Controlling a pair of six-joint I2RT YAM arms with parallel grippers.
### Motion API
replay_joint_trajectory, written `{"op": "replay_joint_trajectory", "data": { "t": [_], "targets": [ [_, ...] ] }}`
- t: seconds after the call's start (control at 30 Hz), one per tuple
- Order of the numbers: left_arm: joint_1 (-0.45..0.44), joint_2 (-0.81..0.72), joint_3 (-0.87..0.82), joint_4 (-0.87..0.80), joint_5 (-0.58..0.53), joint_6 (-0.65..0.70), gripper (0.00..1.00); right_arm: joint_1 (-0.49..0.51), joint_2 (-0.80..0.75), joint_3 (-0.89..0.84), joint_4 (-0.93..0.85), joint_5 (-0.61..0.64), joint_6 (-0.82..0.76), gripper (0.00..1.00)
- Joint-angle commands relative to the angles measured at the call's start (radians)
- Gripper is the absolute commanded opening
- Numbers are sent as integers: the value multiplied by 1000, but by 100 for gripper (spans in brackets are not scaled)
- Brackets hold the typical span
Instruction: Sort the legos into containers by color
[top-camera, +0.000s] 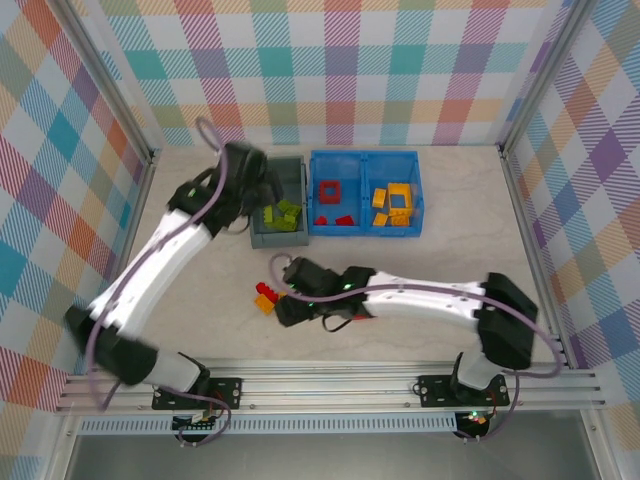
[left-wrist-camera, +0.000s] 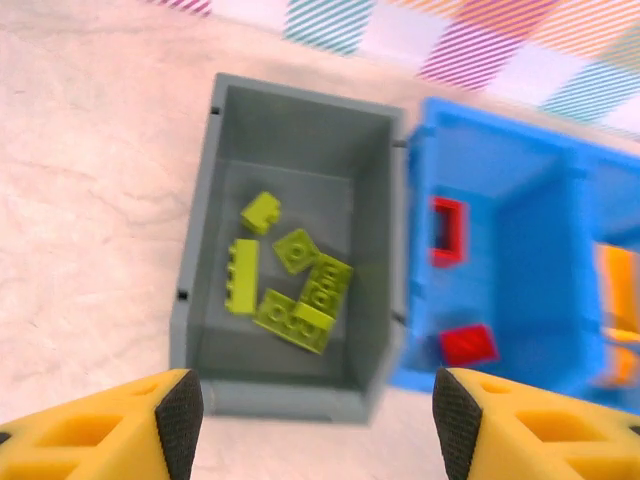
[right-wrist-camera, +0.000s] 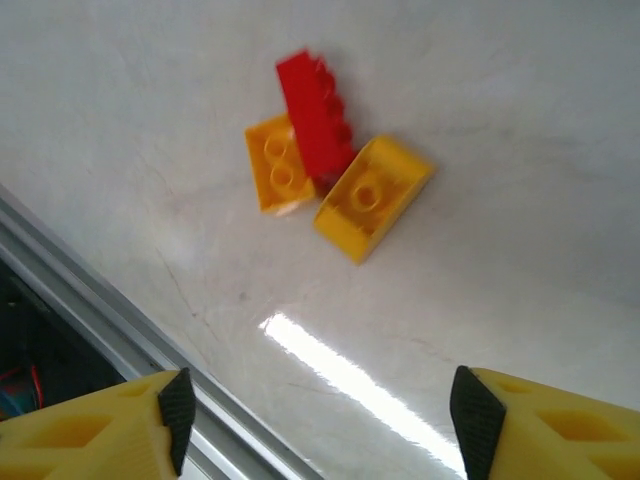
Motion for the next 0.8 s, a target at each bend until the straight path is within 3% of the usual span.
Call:
{"op": "replay_joint_trajectory", "data": {
  "t": [0.0, 0.17, 0.33, 0.67, 0.77],
  "targets": [
    [-27, -166, -194, -40, 33, -99, 64, 24, 108, 93, -105, 17, 111, 79],
    [-41, -492, -407, -62, 133, -193, 64, 27, 267, 200, -172, 58, 150, 78],
    [-41, -693, -456, -146, 159, -219, 65, 20, 365, 288, -206, 93, 148, 76],
    [-41, -770, -447, -229, 180, -238, 65, -30, 486, 415, -264, 141, 184, 72],
    [-41, -765, -452, -208, 205, -223, 65, -47, 496, 423, -274, 166, 204, 65]
  ]
}}
